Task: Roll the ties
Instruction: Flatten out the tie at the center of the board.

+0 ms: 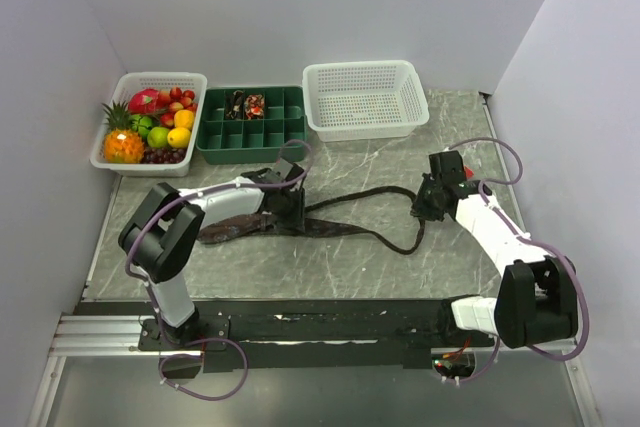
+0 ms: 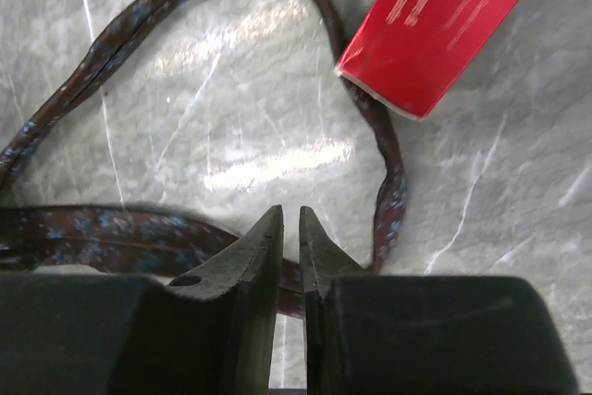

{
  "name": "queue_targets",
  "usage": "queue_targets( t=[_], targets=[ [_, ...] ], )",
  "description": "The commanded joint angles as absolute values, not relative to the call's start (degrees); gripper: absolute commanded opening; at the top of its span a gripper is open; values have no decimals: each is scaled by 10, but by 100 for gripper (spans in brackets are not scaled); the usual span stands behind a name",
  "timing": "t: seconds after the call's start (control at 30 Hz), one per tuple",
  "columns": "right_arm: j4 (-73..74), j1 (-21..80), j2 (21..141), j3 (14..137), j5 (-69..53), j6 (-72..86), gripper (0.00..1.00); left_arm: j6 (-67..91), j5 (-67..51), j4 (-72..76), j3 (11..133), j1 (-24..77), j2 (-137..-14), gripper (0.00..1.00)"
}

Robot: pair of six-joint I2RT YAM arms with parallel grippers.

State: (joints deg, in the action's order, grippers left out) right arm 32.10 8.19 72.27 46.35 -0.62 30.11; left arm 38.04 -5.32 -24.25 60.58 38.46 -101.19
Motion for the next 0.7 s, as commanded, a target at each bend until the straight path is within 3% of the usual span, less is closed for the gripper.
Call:
queue_targets(
  t=[0.0, 0.13, 0.2, 0.23, 0.37, 0.53, 0.67],
  targets=[
    [318, 76, 712, 492, 4, 294, 20, 334, 31, -273, 607, 350, -1033, 40],
    [327, 76, 681, 487, -31, 277, 20, 338, 42, -297, 602, 352, -984, 43],
    [330, 76, 650, 482, -47, 271, 20, 348, 54, -295, 592, 360, -920, 54],
    [333, 77, 639, 479, -54, 264, 20, 355, 60, -295, 589, 373, -893, 65],
    [341, 76, 582, 465, -77, 246, 20, 395, 52, -282, 557, 385, -716, 79],
    [346, 97, 584, 475, -81, 203, 20, 467, 140, -317, 511, 354, -610, 85],
    [354, 203, 633, 507, -12, 200, 20, 490, 137, -345, 487, 279, -606, 84]
  ],
)
